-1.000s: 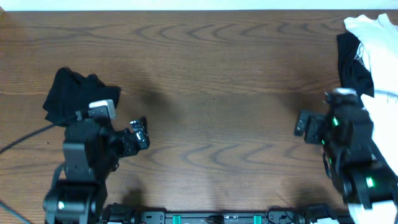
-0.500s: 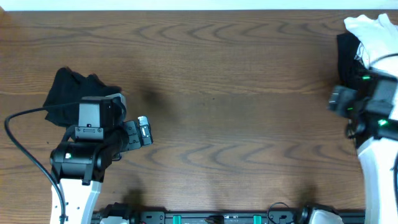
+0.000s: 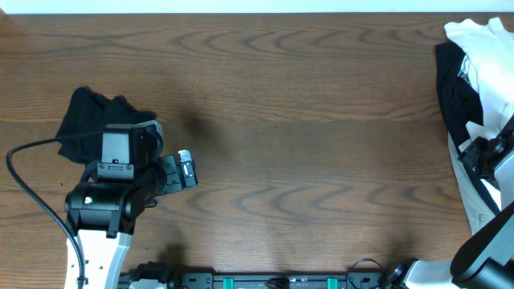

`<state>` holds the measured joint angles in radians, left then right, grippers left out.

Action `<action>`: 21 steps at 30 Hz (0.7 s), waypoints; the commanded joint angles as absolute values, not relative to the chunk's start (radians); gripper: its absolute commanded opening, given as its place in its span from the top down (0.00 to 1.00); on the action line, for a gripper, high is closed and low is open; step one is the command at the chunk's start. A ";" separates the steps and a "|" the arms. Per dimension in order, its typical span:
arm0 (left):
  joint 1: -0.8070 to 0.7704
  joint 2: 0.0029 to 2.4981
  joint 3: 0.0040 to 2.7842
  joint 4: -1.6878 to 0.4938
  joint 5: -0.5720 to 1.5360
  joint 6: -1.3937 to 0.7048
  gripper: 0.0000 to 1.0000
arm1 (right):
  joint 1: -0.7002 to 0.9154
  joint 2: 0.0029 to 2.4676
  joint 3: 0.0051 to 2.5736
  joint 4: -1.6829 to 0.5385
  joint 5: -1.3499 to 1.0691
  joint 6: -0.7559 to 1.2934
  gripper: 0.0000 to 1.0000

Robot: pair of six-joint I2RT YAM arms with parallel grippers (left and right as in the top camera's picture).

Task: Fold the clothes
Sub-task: 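Reach the right gripper to the right clothes pile and grasp the white T-shirt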

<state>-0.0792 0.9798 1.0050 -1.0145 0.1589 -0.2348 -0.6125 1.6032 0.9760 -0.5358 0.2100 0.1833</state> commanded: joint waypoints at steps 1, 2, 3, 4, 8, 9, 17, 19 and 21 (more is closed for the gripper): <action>-0.075 0.979 1.023 -1.017 0.173 -0.219 0.02 | -0.635 1.636 0.993 -0.506 0.205 0.208 0.25; -0.075 0.979 1.023 -1.017 0.173 -0.219 0.02 | -0.636 1.645 0.993 -0.501 0.205 0.205 0.24; -0.075 0.979 1.023 -1.017 0.173 -0.219 0.02 | -0.636 1.655 0.993 -0.496 0.206 0.196 0.25; -0.075 0.979 1.023 -1.017 0.173 -0.219 0.02 | -0.636 1.666 0.993 -0.495 0.205 0.186 0.25; -0.075 0.979 1.023 -1.017 0.172 -0.219 0.02 | -0.636 1.713 0.993 -0.492 0.214 0.182 0.26; -0.075 0.979 1.023 -1.017 0.172 -0.219 0.02 | -0.637 1.720 0.993 -0.488 0.215 0.182 0.27; -0.075 0.979 1.023 -1.016 0.172 -0.219 0.02 | -0.637 1.726 0.994 -0.455 0.221 0.183 0.44; -0.075 0.979 1.023 -1.017 0.172 -0.219 0.02 | -0.636 1.722 0.997 -0.448 0.221 0.183 0.44; -0.075 0.979 1.023 -1.016 0.172 -0.219 0.02 | -0.636 1.715 1.001 -0.444 0.221 0.183 0.47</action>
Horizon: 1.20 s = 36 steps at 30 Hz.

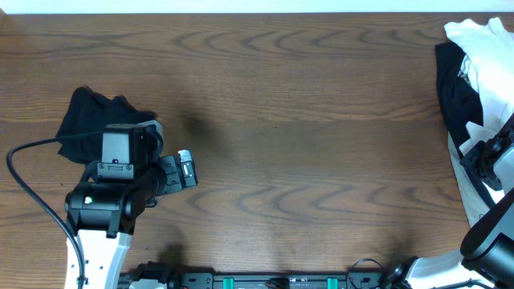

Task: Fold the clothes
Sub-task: 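Reach the right gripper to the right clothes pile and grasp the white T-shirt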

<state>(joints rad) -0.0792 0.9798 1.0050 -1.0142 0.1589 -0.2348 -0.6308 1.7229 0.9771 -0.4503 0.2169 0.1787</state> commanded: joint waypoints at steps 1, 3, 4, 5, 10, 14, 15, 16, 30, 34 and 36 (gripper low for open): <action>-0.075 0.979 1.023 -1.016 0.173 -0.219 0.02 | -0.636 1.711 1.002 -0.442 0.221 0.183 0.50; -0.075 0.979 1.023 -1.016 0.172 -0.219 0.02 | -0.636 1.706 1.002 -0.438 0.222 0.183 0.54; -0.075 0.979 1.023 -1.016 0.172 -0.219 0.02 | -0.636 1.706 1.002 -0.437 0.228 0.183 0.57; -0.075 0.979 1.023 -1.016 0.172 -0.219 0.02 | -0.636 1.706 1.002 -0.437 0.235 0.183 0.61; -0.075 0.979 1.023 -1.016 0.172 -0.219 0.02 | -0.636 1.706 1.002 -0.436 0.237 0.183 0.80; -0.075 0.979 1.023 -1.016 0.172 -0.219 0.02 | -0.637 1.706 1.002 -0.430 0.267 0.182 0.92; -0.075 0.979 1.023 -1.016 0.173 -0.219 0.02 | -0.637 1.706 1.002 -0.430 0.274 0.182 0.94; -0.075 0.979 1.023 -1.016 0.172 -0.219 0.02 | -0.637 1.706 1.002 -0.430 0.278 0.182 0.98; -0.075 0.979 1.023 -1.016 0.172 -0.219 0.02 | -0.503 1.476 1.131 -0.530 0.012 0.129 0.99; -0.075 0.979 1.023 -1.016 0.172 -0.219 0.02 | -0.351 1.330 1.166 -0.627 -0.017 0.130 0.99; -0.075 0.979 1.023 -1.016 0.172 -0.219 0.02 | -0.253 1.273 1.166 -0.679 -0.020 0.130 0.99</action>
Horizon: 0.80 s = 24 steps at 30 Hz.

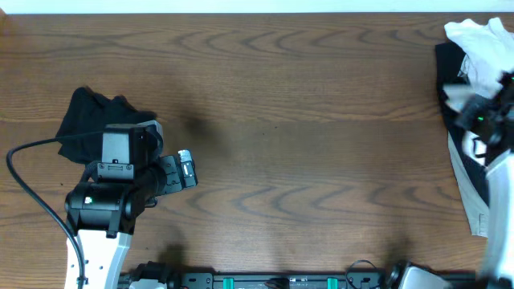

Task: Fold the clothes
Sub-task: 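Reach the right gripper to the right clothes pile and grasp the white T-shirt, then pull the white T-shirt leftward onto the table center with the right gripper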

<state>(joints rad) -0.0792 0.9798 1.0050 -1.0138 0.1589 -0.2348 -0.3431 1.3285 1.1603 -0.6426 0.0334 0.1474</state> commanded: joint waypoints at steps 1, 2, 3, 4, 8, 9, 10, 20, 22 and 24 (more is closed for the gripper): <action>-0.075 0.979 1.023 -1.016 0.172 -0.219 0.02 | -0.194 1.252 1.166 -0.709 -0.020 0.134 0.99; -0.075 0.979 1.023 -1.016 0.172 -0.219 0.02 | -0.144 1.240 1.166 -0.731 -0.020 0.135 0.99; -0.075 0.979 1.023 -1.016 0.172 -0.219 0.02 | -0.093 1.232 1.166 -0.752 -0.020 0.135 0.99; -0.075 0.979 1.023 -1.016 0.172 -0.219 0.02 | -0.043 1.230 1.166 -0.773 -0.020 0.145 0.99; -0.075 0.979 1.023 -1.016 0.172 -0.219 0.02 | 0.157 1.243 1.161 -0.823 -0.019 0.203 0.99; -0.075 0.979 1.023 -1.016 0.172 -0.219 0.02 | 0.200 1.249 1.161 -0.828 -0.019 0.212 0.99; -0.075 0.979 1.023 -1.016 0.172 -0.219 0.02 | 0.247 1.255 1.161 -0.829 -0.019 0.215 0.99; -0.075 0.979 1.023 -1.016 0.172 -0.219 0.02 | 0.586 1.297 1.161 -0.797 -0.007 0.337 0.99; -0.075 0.979 1.023 -1.016 0.172 -0.219 0.02 | 0.635 1.317 1.161 -0.769 -0.007 0.337 0.99; -0.075 0.979 1.023 -1.016 0.172 -0.219 0.02 | 0.680 1.343 1.161 -0.718 -0.004 0.337 0.99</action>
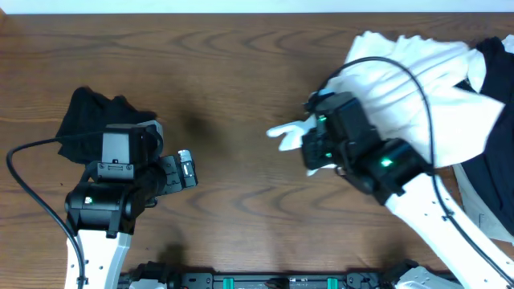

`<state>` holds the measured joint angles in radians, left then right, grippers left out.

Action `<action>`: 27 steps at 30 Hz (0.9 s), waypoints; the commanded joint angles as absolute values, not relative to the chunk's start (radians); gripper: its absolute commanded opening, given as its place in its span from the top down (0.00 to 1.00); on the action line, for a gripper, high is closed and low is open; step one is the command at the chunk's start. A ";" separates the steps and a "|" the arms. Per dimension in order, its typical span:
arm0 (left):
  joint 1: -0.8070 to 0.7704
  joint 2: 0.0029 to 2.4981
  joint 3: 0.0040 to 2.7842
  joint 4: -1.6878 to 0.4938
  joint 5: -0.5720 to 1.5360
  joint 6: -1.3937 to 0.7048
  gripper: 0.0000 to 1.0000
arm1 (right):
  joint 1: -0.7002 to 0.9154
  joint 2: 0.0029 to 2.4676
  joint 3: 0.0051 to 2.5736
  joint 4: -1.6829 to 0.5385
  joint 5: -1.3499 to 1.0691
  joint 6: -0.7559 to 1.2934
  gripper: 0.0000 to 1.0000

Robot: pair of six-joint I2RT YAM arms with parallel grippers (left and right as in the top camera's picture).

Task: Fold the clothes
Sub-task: 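Pull the white T-shirt leftward onto the table center with the right gripper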

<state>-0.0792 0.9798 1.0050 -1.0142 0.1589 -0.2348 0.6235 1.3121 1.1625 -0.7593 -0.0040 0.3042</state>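
Observation:
A white garment (pixel 418 88) lies spread from the table's right side toward the middle, one end poking out at the centre. My right gripper (pixel 307 147) sits over that end and looks shut on the cloth; the arm's body hides most of the fingers. A black garment (pixel 84 116) lies bunched at the left, partly under my left arm. My left gripper (pixel 186 169) hangs beside it over bare wood, jaws apart, holding nothing.
More dark clothing (pixel 491 193) with a pale piece beneath it is piled at the right edge. The brown wooden table (pixel 241 72) has its far edge at the top. A black cable loops left of the left arm.
My right arm has moved from the pile at the right edge to the table's middle. The white garment is now stretched out from the pile toward the centre.
My right gripper was low in the clothes pile at the right edge for the first two moments. Then it stood higher over the pile. Now it is mid-table with the white garment drawn out. The left arm and black garment stayed put.

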 commanded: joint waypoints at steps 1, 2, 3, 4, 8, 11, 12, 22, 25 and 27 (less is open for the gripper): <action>-0.075 0.979 1.023 -1.016 0.172 -0.219 0.02 | 0.696 1.358 1.161 -0.686 -0.004 0.337 0.99; -0.075 0.979 1.023 -1.016 0.172 -0.219 0.02 | 0.712 1.377 1.161 -0.641 -0.004 0.337 0.99; -0.075 0.979 1.023 -1.016 0.172 -0.219 0.02 | 0.722 1.395 1.161 -0.596 0.000 0.337 0.99; -0.075 0.979 1.023 -1.016 0.172 -0.219 0.02 | 0.730 1.416 1.161 -0.546 0.013 0.337 0.99; -0.075 0.979 1.023 -1.017 0.173 -0.219 0.02 | 0.736 1.520 1.161 -0.254 0.147 0.383 0.99; -0.075 0.979 1.023 -1.017 0.172 -0.219 0.02 | 0.722 1.612 1.161 0.008 0.234 0.385 0.71; -0.075 0.979 1.023 -1.017 0.173 -0.219 0.02 | 0.716 1.638 1.161 0.071 0.233 0.385 0.55; -0.075 0.979 1.023 -1.019 0.173 -0.223 0.02 | 0.582 1.645 1.163 -0.267 0.312 0.366 0.01; -0.075 0.979 1.023 -1.015 0.175 -0.223 0.02 | 0.523 1.609 1.163 -0.453 0.313 0.349 0.01; -0.075 0.980 1.023 -1.008 0.177 -0.253 0.02 | 0.487 1.590 1.163 -0.570 0.311 0.319 0.01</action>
<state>-0.0792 0.9802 1.0092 -1.0126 0.1635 -0.2359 0.5297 1.6505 1.1568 -0.5018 0.2699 0.3607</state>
